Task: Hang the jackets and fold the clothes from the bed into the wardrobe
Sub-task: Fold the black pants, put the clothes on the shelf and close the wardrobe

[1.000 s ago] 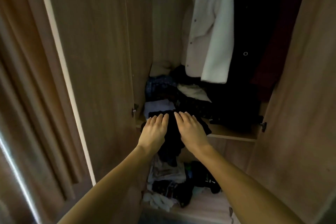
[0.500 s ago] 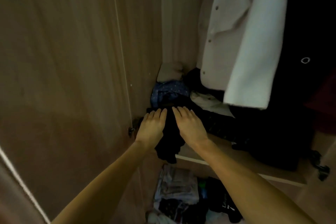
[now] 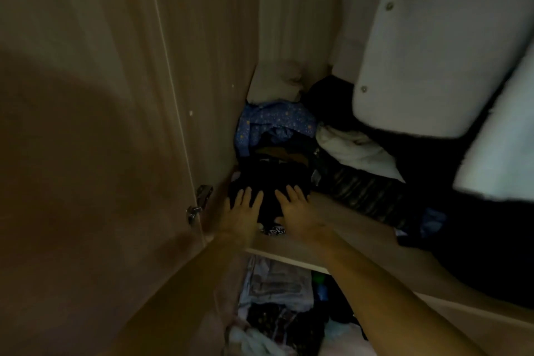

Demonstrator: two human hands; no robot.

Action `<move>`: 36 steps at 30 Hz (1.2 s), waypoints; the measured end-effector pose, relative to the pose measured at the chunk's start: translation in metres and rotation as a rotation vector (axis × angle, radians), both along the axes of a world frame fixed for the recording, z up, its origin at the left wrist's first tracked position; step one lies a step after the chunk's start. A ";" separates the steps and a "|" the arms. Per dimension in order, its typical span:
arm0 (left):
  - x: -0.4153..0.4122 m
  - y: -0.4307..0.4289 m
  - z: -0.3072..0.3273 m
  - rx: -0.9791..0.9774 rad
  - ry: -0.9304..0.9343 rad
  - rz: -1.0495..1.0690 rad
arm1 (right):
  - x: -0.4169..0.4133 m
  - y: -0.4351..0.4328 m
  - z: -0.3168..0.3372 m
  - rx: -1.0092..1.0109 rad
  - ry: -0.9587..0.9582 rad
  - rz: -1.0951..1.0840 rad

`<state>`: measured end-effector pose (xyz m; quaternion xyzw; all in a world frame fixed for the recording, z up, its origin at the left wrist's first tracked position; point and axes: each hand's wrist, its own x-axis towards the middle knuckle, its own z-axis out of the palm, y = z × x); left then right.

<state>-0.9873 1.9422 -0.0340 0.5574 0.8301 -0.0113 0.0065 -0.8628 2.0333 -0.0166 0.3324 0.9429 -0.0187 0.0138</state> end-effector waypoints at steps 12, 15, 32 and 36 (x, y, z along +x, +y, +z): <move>0.020 -0.007 0.008 0.079 0.007 0.018 | 0.018 -0.015 0.003 0.020 0.238 0.006; 0.035 -0.030 0.030 0.205 0.007 0.033 | 0.040 -0.029 0.024 0.064 0.328 0.009; 0.145 -0.242 0.089 0.433 0.016 0.097 | 0.140 -0.198 0.082 -0.044 0.462 0.185; 0.148 -0.294 0.099 0.402 0.043 0.108 | 0.144 -0.244 0.089 -0.108 0.460 0.184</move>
